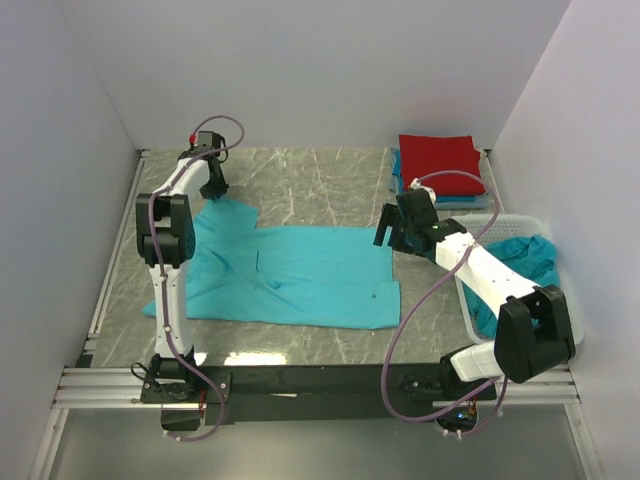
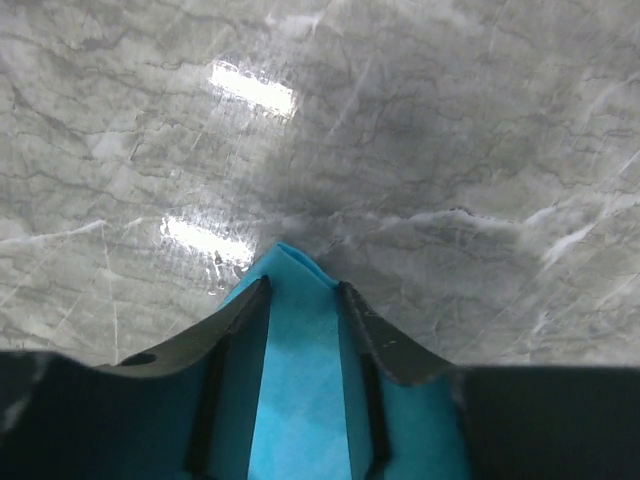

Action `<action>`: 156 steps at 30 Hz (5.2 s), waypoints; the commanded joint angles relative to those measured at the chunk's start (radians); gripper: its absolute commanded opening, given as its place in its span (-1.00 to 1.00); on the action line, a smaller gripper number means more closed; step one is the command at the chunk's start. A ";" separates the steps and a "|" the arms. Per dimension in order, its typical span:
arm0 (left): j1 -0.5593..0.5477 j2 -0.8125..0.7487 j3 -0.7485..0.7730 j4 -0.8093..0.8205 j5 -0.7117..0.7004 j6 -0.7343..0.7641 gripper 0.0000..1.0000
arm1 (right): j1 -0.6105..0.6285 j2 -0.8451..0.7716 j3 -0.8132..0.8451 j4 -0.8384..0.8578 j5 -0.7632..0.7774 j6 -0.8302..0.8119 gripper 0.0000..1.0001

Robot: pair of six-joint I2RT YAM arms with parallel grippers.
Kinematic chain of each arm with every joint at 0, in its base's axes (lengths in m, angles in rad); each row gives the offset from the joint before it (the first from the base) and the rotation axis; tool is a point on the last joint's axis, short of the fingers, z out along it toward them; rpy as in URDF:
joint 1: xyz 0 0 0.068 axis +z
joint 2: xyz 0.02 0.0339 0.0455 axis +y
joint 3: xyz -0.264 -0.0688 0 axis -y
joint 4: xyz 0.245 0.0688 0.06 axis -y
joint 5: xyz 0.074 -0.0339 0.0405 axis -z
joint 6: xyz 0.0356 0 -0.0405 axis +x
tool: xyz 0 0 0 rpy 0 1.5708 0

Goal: Fold and stack the t-shirts
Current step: Fold the tshirt

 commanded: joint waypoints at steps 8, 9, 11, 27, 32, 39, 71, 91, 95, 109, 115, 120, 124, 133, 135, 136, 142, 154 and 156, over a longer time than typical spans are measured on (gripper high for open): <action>-0.010 0.025 0.006 -0.045 -0.071 0.004 -0.69 | -0.014 -0.014 -0.020 0.031 0.007 -0.004 0.84; -0.010 0.027 0.010 -0.043 -0.063 0.007 -0.71 | -0.014 -0.011 -0.016 0.031 0.008 -0.006 0.84; -0.010 0.025 0.013 -0.043 -0.054 0.010 -0.99 | -0.012 0.002 -0.005 0.026 0.014 -0.009 0.84; -0.010 -0.259 -0.252 0.201 0.029 -0.070 -0.99 | 0.006 0.478 0.450 -0.116 0.276 0.092 0.46; -0.010 -0.314 -0.312 0.242 0.043 -0.074 -0.99 | 0.012 0.636 0.597 -0.204 0.344 0.147 0.35; -0.010 -0.355 -0.369 0.270 0.041 -0.076 -0.99 | 0.016 0.736 0.671 -0.251 0.381 0.178 0.29; -0.010 -0.431 -0.465 0.325 0.067 -0.102 -0.99 | 0.019 0.756 0.638 -0.336 0.355 0.238 -0.47; -0.010 -0.546 -0.554 0.365 0.093 -0.120 -0.99 | 0.058 0.602 0.564 -0.230 0.392 0.171 -1.00; -0.010 -0.599 -0.619 0.388 0.101 -0.140 -0.99 | 0.084 0.572 0.536 -0.235 0.421 0.149 -1.00; -0.010 -0.981 -1.033 0.483 0.020 -0.280 -0.99 | 0.167 0.395 0.342 -0.199 0.482 0.147 -1.00; -0.010 -1.165 -1.183 0.509 -0.025 -0.340 -0.99 | 0.186 0.314 0.242 -0.182 0.494 0.154 -1.00; -0.010 -1.291 -1.249 0.474 -0.085 -0.369 -0.99 | 0.192 0.231 0.170 -0.176 0.499 0.149 -1.00; -0.010 -1.362 -1.284 0.437 -0.143 -0.398 -0.99 | 0.192 0.173 0.133 -0.156 0.479 0.128 -1.00; -0.010 -1.532 -1.373 0.406 -0.229 -0.453 -0.99 | 0.195 0.122 0.084 -0.152 0.458 0.103 -1.00; -0.010 -1.541 -1.383 0.405 -0.227 -0.462 -0.99 | 0.195 0.118 0.078 -0.146 0.450 0.101 -1.00; -0.010 -1.544 -1.389 0.408 -0.224 -0.464 -0.99 | 0.197 0.115 0.075 -0.141 0.435 0.101 -1.00; -0.010 -1.547 -1.455 0.376 -0.241 -0.513 -0.99 | 0.203 0.128 0.033 -0.136 0.403 0.111 -1.00; -0.010 -1.854 -1.587 0.032 -0.276 -0.803 0.63 | 0.236 0.079 -0.048 -0.210 0.358 0.152 0.14; -0.010 -1.900 -1.562 0.018 -0.283 -0.809 0.85 | 0.241 0.050 -0.028 -0.183 0.340 0.093 0.33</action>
